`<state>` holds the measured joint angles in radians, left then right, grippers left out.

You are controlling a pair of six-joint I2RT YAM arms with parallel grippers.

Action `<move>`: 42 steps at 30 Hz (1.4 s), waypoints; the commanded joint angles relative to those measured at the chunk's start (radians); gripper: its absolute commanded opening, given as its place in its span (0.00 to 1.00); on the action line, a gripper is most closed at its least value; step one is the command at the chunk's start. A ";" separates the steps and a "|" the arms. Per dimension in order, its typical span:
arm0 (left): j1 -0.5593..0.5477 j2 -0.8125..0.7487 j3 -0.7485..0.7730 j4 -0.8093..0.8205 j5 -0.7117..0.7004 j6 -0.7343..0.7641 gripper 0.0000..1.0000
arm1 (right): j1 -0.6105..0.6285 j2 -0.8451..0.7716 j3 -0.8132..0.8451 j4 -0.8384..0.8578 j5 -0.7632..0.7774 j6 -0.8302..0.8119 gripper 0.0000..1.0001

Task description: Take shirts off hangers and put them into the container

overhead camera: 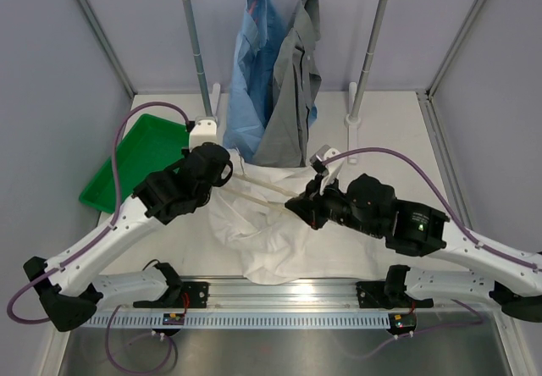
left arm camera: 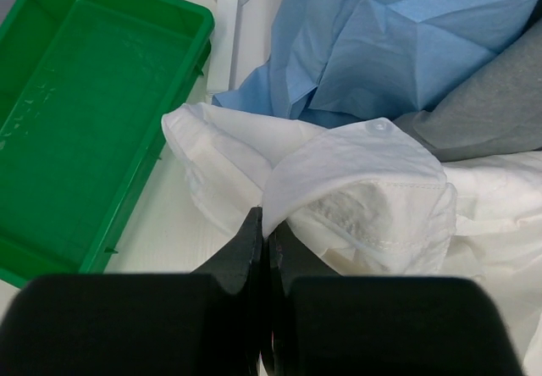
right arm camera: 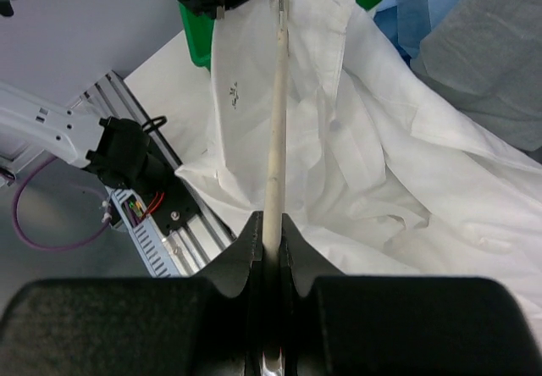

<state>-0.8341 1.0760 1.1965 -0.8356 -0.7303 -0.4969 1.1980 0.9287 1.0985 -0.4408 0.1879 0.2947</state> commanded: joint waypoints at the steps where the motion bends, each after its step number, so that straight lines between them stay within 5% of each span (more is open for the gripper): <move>1: 0.013 0.010 0.048 0.046 -0.057 0.017 0.00 | 0.009 -0.059 0.017 -0.035 -0.039 -0.017 0.00; 20: 0.078 0.019 0.031 0.049 -0.077 0.060 0.00 | 0.009 -0.303 0.069 -0.311 0.048 -0.020 0.00; 34: 0.112 -0.047 -0.095 0.082 -0.058 0.113 0.00 | 0.009 -0.274 0.316 -0.674 0.402 0.033 0.00; 42: 0.113 -0.088 -0.150 0.105 -0.047 0.132 0.00 | 0.011 -0.219 0.360 -0.742 0.563 0.078 0.00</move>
<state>-0.7261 1.0103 1.0554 -0.7864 -0.7696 -0.3828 1.1992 0.6754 1.4174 -1.1580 0.6250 0.3393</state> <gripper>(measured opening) 0.024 0.113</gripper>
